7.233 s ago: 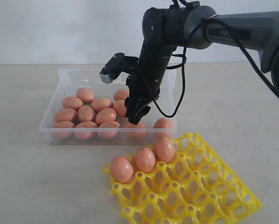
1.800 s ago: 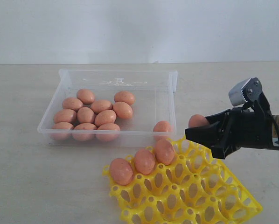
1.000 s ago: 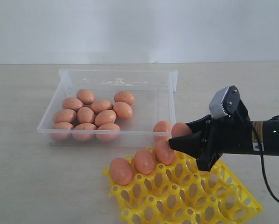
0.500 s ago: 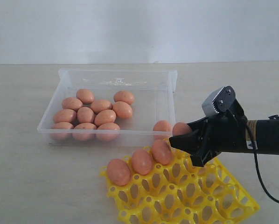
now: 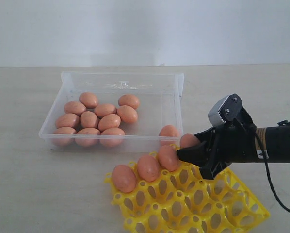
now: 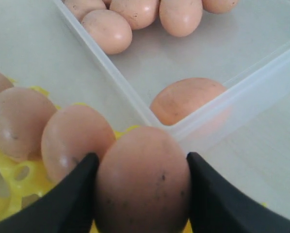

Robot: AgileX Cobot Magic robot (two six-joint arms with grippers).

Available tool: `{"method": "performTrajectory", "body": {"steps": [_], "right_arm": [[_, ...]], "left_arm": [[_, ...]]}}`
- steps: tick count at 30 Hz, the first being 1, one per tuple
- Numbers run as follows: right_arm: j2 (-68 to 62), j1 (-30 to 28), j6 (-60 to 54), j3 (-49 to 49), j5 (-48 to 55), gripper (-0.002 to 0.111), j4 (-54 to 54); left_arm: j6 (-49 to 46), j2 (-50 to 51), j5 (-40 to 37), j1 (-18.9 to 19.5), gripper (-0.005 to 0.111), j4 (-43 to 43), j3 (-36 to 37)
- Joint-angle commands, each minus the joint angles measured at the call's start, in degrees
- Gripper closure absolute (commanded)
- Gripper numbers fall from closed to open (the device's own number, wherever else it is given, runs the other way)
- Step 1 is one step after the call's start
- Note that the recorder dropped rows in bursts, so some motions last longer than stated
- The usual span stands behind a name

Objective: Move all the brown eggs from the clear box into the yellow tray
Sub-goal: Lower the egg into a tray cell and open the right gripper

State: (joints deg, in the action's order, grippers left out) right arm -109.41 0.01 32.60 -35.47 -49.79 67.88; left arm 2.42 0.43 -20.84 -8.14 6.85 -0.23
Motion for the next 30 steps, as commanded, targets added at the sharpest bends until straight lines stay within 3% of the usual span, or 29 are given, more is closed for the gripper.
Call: {"method": "performTrajectory", "body": {"steps": [1,6,24,30], "right_arm": [[0.18,0.01,0.11,-0.15,1.62,0.053,-0.54],[0.18,0.01,0.11,-0.15,1.47,0.042,-0.91],[0.44,0.01,-0.14,-0.15,-4.64,0.042,-5.14],[7.49,0.01,-2.74,-0.15,-5.0,0.042,-10.07]], "left_arm": [[-0.24,0.24,0.53,-0.13,0.103,-0.24,0.23],[-0.24,0.24,0.53,-0.13,0.103,-0.24,0.23],[-0.24,0.24,0.53,-0.13,0.103,-0.24,0.23],[-0.24,0.24,0.53,-0.13,0.103,-0.24,0.23]]}}
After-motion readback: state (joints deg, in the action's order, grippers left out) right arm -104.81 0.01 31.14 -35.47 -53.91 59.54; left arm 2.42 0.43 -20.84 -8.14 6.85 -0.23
